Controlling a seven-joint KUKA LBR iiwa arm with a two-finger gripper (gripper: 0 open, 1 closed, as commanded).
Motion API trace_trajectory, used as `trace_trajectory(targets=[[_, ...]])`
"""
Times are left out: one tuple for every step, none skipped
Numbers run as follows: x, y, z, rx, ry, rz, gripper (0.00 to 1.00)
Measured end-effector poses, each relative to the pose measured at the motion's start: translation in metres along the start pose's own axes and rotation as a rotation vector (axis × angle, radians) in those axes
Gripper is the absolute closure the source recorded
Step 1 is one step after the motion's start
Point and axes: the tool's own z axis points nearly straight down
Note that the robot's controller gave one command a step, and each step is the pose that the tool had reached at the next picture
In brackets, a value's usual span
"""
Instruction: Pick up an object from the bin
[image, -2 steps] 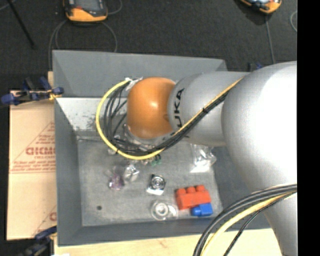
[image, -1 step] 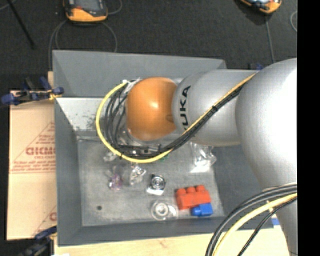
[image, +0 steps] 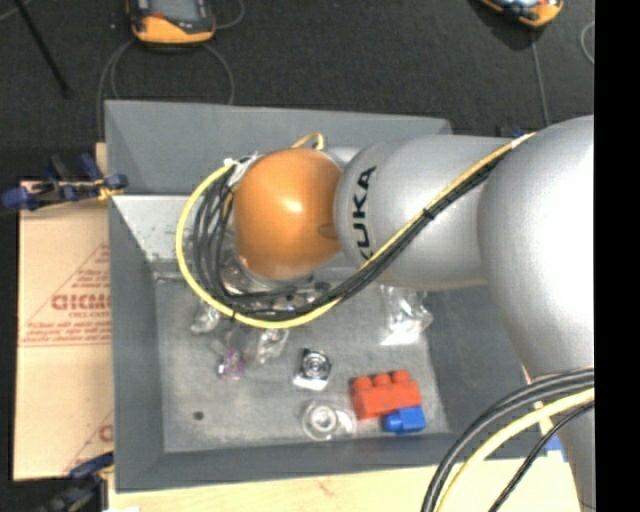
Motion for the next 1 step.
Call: trace_trajectory(targets=[[-0.0066, 0.0051, 0.0262, 0.002, -0.003, -0.369, 0.00]])
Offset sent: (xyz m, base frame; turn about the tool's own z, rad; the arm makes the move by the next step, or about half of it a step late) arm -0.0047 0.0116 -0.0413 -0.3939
